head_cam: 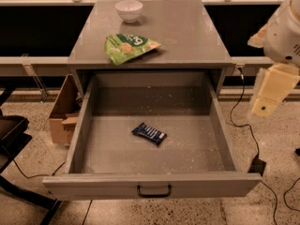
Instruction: Pick rxbar blueberry from top drawer and place on counter
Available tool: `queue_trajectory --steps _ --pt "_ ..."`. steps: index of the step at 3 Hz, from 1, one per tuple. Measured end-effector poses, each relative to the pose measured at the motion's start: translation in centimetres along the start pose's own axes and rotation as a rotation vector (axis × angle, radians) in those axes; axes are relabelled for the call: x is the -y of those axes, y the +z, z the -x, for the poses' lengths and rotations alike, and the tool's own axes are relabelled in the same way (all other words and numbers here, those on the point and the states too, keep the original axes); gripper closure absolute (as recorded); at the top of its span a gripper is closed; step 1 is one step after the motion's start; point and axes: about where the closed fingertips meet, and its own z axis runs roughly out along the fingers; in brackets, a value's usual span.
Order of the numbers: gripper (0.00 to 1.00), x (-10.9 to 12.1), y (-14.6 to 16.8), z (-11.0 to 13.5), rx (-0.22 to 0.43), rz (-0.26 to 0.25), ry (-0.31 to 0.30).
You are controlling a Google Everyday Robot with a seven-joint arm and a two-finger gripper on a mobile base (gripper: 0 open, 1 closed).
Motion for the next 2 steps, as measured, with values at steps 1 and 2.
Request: queue_trajectory --steps 1,2 --pt "0.00 2.2 3.3 2.1 -0.035 -0.037 -0.001" --pt "0.00 4.4 7.3 5.1 -0.072 -0.057 0.014"
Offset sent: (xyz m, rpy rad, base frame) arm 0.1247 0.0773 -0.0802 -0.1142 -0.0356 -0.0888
